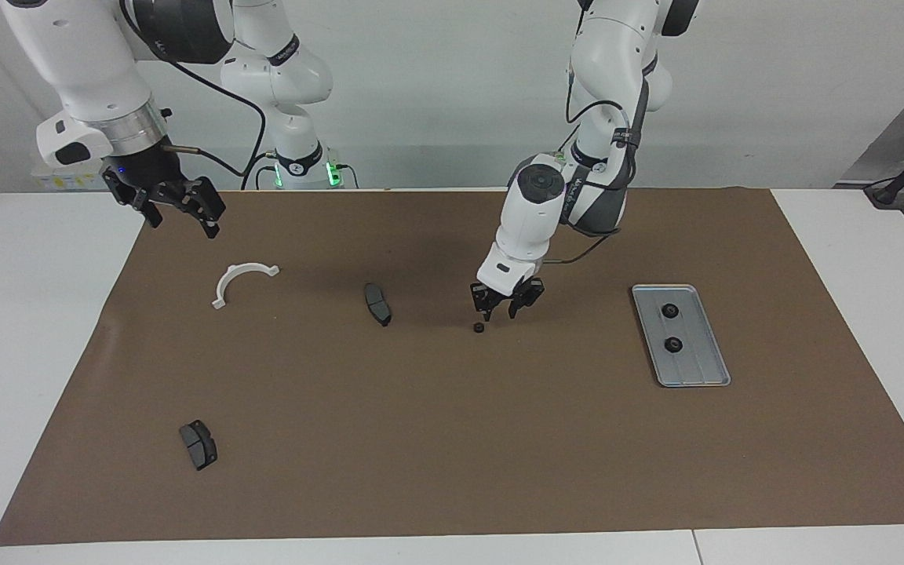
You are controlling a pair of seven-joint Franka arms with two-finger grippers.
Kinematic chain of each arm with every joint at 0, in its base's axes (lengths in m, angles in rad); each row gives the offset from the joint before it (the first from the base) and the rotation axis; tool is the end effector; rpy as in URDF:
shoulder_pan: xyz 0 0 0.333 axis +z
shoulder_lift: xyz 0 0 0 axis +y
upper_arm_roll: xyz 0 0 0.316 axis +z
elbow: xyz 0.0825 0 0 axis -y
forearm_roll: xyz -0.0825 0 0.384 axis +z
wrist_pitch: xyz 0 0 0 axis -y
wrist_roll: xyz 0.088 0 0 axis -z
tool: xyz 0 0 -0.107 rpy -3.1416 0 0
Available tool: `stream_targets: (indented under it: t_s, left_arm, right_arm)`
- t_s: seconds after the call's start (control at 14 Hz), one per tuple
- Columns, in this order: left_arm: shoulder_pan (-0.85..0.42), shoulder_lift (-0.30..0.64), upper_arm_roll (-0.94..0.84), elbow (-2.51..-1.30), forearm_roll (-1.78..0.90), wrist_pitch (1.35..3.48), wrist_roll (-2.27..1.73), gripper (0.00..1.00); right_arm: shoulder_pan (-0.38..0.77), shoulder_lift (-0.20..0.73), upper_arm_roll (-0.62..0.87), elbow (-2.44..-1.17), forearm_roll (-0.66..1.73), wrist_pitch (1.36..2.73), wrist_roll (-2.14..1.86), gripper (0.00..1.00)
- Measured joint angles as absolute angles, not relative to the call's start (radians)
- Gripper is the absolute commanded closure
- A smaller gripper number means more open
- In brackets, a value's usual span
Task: Pick bearing gear from pile to tray
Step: 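Grasp the third bearing at the table middle with the left gripper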
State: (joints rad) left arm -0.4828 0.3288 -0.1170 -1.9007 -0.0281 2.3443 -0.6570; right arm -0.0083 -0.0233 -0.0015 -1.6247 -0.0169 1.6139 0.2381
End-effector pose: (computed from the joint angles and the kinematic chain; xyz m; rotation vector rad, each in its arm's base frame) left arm 0.5254 -0.3547 0.3408 3.0216 0.1271 0.0909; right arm 0.5507 -0.0071 0.6157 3.1023 -0.3855 0.0224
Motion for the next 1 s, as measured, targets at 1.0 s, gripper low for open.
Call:
stream_targets:
  t_s: [1.0]
  left_arm:
    - [-0.504, 0.423, -0.115, -1.835, -0.028, 2.379, -0.657, 0.48]
  right_arm:
    - [-0.006, -0.025, 0.005, -1.637, -0.016, 1.612, 0.173, 0.0]
